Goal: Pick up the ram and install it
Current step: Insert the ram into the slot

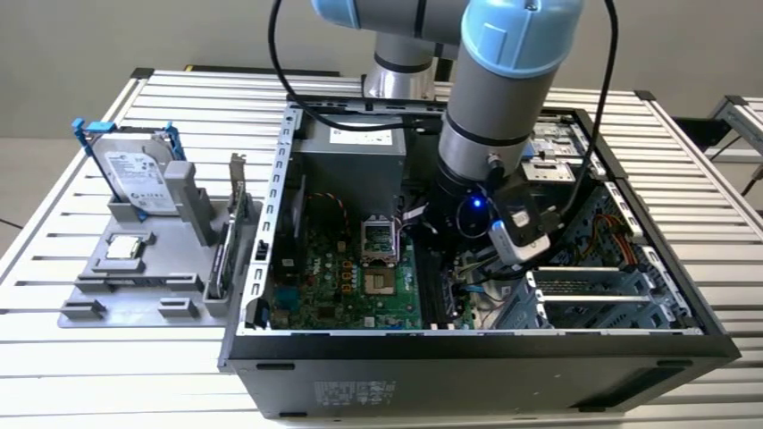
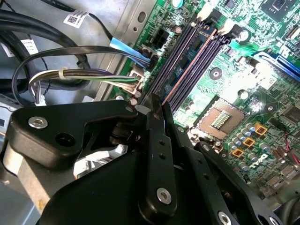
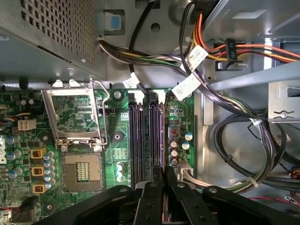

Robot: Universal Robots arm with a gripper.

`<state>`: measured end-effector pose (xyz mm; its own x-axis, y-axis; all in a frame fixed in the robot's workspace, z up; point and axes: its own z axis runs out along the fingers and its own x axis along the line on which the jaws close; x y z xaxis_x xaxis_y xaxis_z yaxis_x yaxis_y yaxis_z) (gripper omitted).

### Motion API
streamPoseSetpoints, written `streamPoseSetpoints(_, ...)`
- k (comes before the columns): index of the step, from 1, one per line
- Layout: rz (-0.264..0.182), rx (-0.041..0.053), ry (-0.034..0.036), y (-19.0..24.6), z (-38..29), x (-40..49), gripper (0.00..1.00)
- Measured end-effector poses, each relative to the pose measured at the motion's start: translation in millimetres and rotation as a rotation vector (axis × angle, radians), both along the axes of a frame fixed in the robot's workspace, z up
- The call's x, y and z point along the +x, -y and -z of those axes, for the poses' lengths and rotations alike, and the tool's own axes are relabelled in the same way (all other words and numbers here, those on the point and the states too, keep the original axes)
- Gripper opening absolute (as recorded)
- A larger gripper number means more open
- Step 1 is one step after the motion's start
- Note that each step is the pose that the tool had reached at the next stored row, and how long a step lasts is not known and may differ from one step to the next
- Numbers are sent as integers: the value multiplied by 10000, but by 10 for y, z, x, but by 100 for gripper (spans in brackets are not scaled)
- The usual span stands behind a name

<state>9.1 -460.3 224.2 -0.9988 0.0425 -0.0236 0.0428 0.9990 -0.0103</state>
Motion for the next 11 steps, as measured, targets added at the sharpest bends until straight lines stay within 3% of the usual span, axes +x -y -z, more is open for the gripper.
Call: streamPoseSetpoints(11, 0, 4, 1, 0, 48, -1, 0)
